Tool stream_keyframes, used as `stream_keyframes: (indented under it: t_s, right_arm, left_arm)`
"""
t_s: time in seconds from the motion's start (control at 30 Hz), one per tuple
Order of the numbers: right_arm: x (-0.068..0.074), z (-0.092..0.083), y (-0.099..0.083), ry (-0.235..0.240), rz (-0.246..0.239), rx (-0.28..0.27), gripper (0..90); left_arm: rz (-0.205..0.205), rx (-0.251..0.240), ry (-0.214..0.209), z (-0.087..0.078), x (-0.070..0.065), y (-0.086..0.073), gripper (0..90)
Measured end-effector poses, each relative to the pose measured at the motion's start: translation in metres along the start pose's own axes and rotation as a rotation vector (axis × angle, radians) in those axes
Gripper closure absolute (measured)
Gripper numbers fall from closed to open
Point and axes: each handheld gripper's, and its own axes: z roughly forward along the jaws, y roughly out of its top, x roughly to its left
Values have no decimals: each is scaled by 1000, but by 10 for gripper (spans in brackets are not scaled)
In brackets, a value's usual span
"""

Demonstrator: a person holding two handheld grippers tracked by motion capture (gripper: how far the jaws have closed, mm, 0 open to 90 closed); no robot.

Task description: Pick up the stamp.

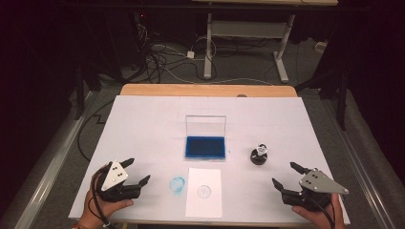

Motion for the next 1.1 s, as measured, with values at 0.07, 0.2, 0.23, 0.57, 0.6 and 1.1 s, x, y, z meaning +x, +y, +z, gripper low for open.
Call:
stream_keyframes:
  t_s: [0.07, 0.2, 0.23, 0.57, 0.6, 1.1]
  right_arm:
    - [-1, 1, -1, 16, 5, 13, 230]
    - [-4, 1, -1, 47, 13, 38, 225]
    - [-4, 2, -1, 52, 16, 47, 224]
    - [-14, 3, 15, 92, 31, 114, 210]
    - [-15, 3, 17, 87, 32, 120, 209]
    - [-42, 15, 63, 150, -11, 303, 194]
  left_arm:
    - [5, 8, -14, 2, 0, -1, 217]
    - [6, 16, -28, 3, 1, -2, 219]
    - [4, 17, -36, 3, 1, -3, 220]
    - [15, 45, -49, 6, -1, -6, 220]
    - [17, 49, -52, 7, -2, -6, 220]
    - [6, 76, -75, 12, -3, -7, 220]
